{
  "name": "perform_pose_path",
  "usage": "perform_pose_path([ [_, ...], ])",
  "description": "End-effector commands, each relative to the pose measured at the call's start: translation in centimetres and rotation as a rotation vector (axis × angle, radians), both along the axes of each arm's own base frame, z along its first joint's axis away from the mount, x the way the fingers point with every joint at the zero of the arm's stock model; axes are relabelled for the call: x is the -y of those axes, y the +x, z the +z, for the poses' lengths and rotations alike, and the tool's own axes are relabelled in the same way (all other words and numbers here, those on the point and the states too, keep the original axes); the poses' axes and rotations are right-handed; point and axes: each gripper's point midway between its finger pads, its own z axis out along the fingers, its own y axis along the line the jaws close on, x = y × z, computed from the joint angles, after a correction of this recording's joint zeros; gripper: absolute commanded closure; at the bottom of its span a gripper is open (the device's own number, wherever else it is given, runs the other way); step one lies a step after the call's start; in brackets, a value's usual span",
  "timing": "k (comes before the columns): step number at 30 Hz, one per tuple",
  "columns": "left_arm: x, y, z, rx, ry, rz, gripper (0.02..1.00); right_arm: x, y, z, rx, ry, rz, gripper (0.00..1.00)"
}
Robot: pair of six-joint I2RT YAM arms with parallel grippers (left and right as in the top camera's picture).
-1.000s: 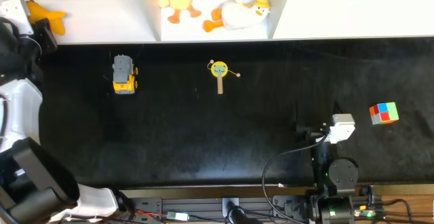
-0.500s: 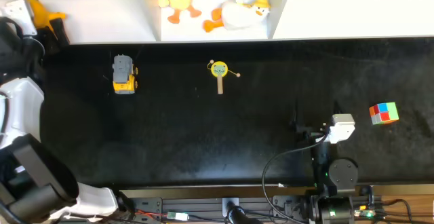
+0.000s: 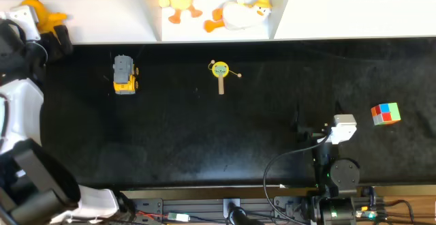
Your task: Store Toys
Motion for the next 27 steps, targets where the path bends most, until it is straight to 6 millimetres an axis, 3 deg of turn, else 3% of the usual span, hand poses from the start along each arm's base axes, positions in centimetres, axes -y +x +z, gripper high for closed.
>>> perform_pose_path([
  [1, 0.5, -1.0, 2.4, 0.024, 0.019, 0.004, 0.020, -0.2, 0.0, -0.3, 0.000, 0.000, 0.011, 0.005],
  [18, 3.7, -7.3, 1.0, 0.000, 0.011, 0.007, 0.020, -0.2, 0.0, -0.3, 0.000, 0.000, 0.011, 0.005],
  [27, 7.4, -10.2, -0.9, -0.010, -0.043, -0.018, 0.020, -0.2, 0.0, -0.3, 0.000, 0.000, 0.011, 0.005],
])
